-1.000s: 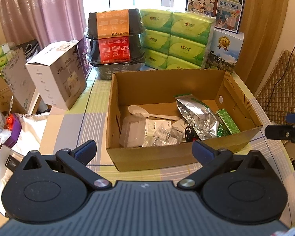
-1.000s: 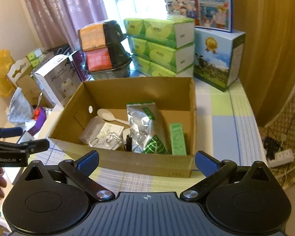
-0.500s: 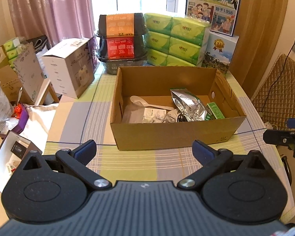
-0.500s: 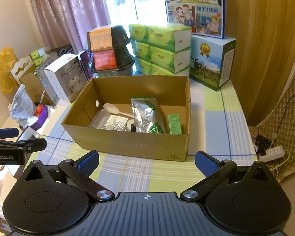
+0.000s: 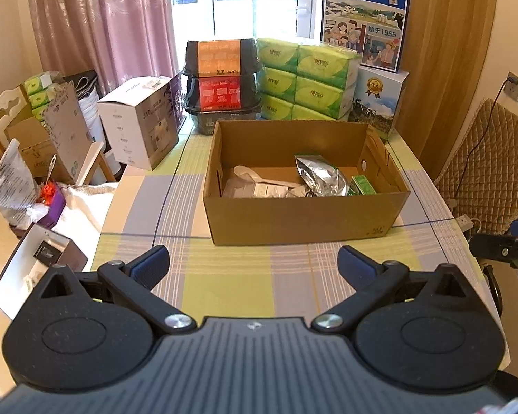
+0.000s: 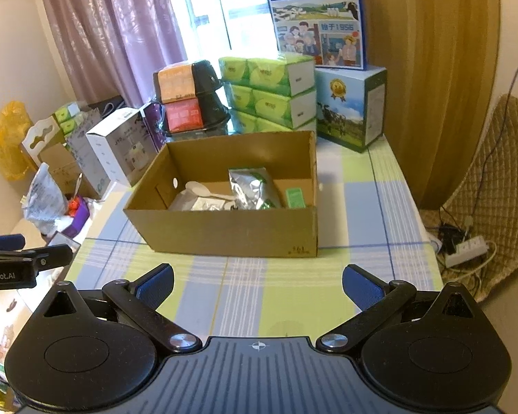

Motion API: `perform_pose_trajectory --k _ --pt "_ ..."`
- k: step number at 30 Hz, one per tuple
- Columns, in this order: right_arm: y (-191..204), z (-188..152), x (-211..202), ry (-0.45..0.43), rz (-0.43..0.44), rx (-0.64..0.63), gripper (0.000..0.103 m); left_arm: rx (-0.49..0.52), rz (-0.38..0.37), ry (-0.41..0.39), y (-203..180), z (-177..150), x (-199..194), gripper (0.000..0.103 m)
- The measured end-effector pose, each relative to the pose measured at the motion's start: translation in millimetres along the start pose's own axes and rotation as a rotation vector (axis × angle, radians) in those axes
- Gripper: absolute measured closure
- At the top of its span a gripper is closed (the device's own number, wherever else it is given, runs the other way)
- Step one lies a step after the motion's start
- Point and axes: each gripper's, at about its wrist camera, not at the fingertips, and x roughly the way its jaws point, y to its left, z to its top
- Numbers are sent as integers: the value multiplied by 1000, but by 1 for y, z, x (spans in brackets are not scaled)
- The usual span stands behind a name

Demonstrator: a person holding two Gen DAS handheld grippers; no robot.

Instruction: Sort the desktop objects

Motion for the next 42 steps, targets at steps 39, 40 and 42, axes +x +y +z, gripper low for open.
perform_pose_trajectory --k 39,40,42 --pt "5 -109 -78 17 -60 -17 2 -6 -27 -3 -21 -98 -69 1" --pt "4 -111 -78 19 -62 -13 2 -7 -25 -2 -21 -99 -69 1" --pt "3 -114 -78 23 -65 -7 2 -6 -21 3 -21 -101 -68 1"
